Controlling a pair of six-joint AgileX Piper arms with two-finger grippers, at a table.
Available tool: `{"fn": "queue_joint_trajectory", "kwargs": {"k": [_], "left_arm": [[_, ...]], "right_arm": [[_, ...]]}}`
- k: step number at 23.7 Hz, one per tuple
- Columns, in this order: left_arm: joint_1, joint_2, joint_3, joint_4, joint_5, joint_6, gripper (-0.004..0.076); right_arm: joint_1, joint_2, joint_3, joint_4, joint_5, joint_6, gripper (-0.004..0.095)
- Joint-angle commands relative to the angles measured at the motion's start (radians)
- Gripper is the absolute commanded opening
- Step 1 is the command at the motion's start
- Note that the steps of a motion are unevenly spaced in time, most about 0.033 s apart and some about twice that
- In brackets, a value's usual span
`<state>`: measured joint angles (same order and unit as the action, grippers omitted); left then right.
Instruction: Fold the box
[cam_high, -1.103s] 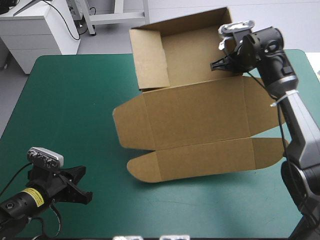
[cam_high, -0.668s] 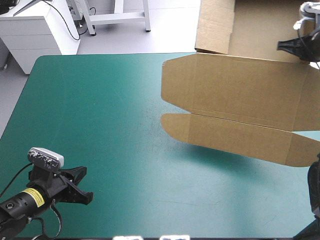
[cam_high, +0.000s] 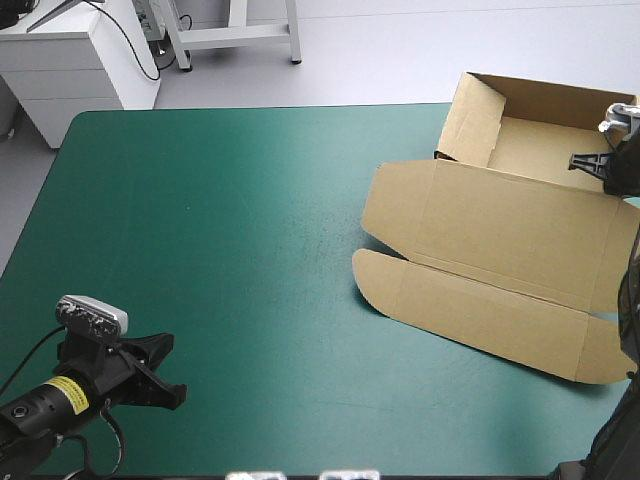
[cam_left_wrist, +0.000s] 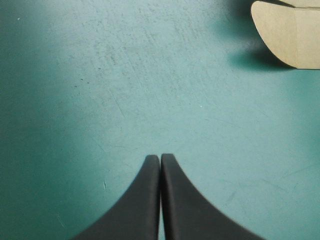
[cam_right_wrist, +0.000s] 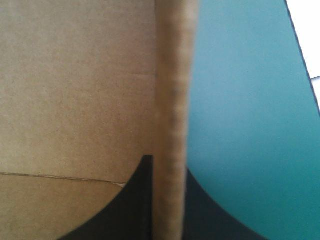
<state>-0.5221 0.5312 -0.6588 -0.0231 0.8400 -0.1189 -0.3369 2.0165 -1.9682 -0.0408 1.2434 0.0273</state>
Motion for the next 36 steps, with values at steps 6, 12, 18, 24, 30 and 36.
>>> {"fn": "queue_joint_trajectory", "kwargs": {"k": [6, 12, 18, 24, 30, 36], "left_arm": [[-0.005, 0.006, -0.023, -0.011, -0.062, -0.002, -0.0008], [-0.005, 0.006, -0.023, -0.011, -0.062, -0.002, -0.0008], [-0.005, 0.006, -0.023, -0.006, -0.049, -0.002, -0.0008], [-0.005, 0.006, -0.023, 0.023, -0.046, -0.005, -0.0008], [-0.005, 0.006, -0.023, 0.053, -0.095, -0.009, -0.0008], [-0.005, 0.006, -0.023, 0.060, -0.180, -0.012, -0.0008]], "right_arm": [[-0.046, 0.012, -0.030, 0.032, 0.005, -0.067, 0.0405], [-0.093, -0.039, -0.052, 0.061, 0.007, -0.067, 0.0747], [-0.095, -0.178, -0.052, 0.165, 0.007, -0.137, 0.0738], [-0.062, -0.348, 0.041, 0.453, 0.007, -0.248, 0.0387], [0.124, -0.534, 0.322, 0.531, -0.031, -0.356, -0.0005], [0.372, -0.785, 0.521, 0.389, -0.155, -0.332, -0.0013]]}}
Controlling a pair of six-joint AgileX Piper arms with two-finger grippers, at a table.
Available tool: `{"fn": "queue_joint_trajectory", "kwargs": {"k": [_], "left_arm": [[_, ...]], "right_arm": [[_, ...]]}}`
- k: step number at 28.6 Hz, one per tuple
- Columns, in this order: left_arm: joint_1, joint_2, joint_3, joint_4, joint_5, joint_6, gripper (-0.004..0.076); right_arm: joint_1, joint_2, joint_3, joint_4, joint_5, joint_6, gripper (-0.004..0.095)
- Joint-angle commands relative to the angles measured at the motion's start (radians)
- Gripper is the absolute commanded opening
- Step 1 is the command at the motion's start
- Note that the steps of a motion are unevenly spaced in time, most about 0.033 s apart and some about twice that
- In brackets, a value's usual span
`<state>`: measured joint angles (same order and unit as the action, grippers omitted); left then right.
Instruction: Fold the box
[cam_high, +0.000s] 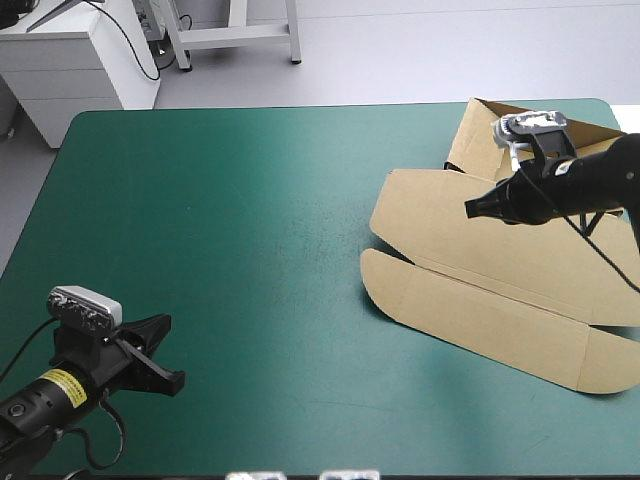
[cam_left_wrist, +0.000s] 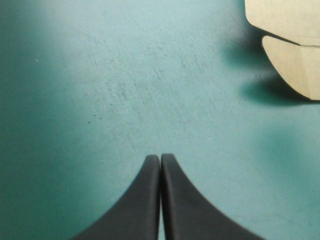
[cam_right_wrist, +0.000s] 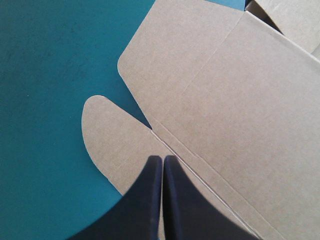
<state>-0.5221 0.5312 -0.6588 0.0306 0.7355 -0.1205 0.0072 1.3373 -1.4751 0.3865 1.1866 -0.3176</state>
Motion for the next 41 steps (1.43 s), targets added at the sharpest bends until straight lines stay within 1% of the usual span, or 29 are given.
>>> {"fn": "queue_joint_trajectory", "kwargs": {"k": [1, 2, 5, 6, 7, 11, 13, 17, 19, 22, 25, 29, 31, 33, 36, 39, 41], "left_arm": [[-0.005, 0.006, -0.023, 0.006, -0.073, -0.010, -0.0008], [-0.005, 0.006, -0.019, 0.017, -0.079, -0.010, -0.0008], [-0.005, 0.006, 0.011, 0.040, -0.131, -0.013, -0.0008], [-0.005, 0.006, 0.024, 0.040, -0.144, -0.024, -0.0008], [-0.005, 0.006, 0.048, 0.040, -0.155, -0.071, -0.0008], [-0.005, 0.006, 0.078, 0.040, -0.156, -0.096, -0.0008], [-0.005, 0.002, 0.077, 0.040, -0.148, -0.096, -0.0008], [-0.005, -0.054, 0.082, 0.057, -0.146, -0.087, -0.0008], [-0.005, -0.097, 0.094, 0.059, -0.130, -0.087, -0.0008], [-0.005, -0.178, 0.123, 0.059, -0.118, -0.087, -0.0008], [-0.005, -0.255, 0.157, 0.050, -0.100, -0.087, -0.0008], [-0.005, -0.349, 0.176, 0.050, -0.016, -0.087, -0.0008], [-0.005, -0.394, 0.177, 0.050, 0.007, -0.087, -0.0008], [-0.005, -0.429, 0.177, 0.052, 0.023, -0.087, -0.0008], [-0.005, -0.458, 0.177, 0.052, 0.047, -0.087, -0.0008], [-0.005, -0.473, 0.178, 0.052, 0.073, -0.087, -0.0008], [-0.005, -0.478, 0.182, 0.052, 0.071, -0.087, -0.0008]], "right_arm": [[0.030, -0.141, 0.058, -0.048, -0.121, 0.013, -0.0020], [0.030, -0.209, 0.124, -0.055, -0.162, 0.013, -0.0020], [0.030, -0.327, 0.248, -0.066, -0.240, 0.008, -0.0020], [0.030, -0.370, 0.292, -0.066, -0.257, 0.004, -0.0020], [0.030, -0.451, 0.371, -0.066, -0.271, -0.006, -0.0020], [0.030, -0.594, 0.530, -0.067, -0.283, -0.017, -0.0020], [0.030, -0.663, 0.598, -0.067, -0.331, -0.017, -0.0020], [0.030, -0.832, 0.738, -0.067, -0.464, 0.008, -0.0020], [0.030, -0.905, 0.802, -0.067, -0.493, 0.032, -0.0020], [0.030, -1.007, 0.878, -0.067, -0.497, 0.045, -0.0020], [0.030, -1.097, 0.940, -0.095, -0.497, 0.069, -0.0020], [0.030, -1.205, 0.985, -0.192, -0.479, 0.182, -0.0020], [0.030, -1.245, 0.990, -0.239, -0.450, 0.237, -0.0020], [0.030, -1.276, 0.993, -0.279, -0.406, 0.258, -0.0020], [0.030, -1.306, 0.993, -0.292, -0.362, 0.258, -0.0020], [0.030, -1.333, 0.993, -0.292, -0.362, 0.259, -0.0019], [0.030, -1.338, 0.995, -0.292, -0.362, 0.259, -0.0020]]}}
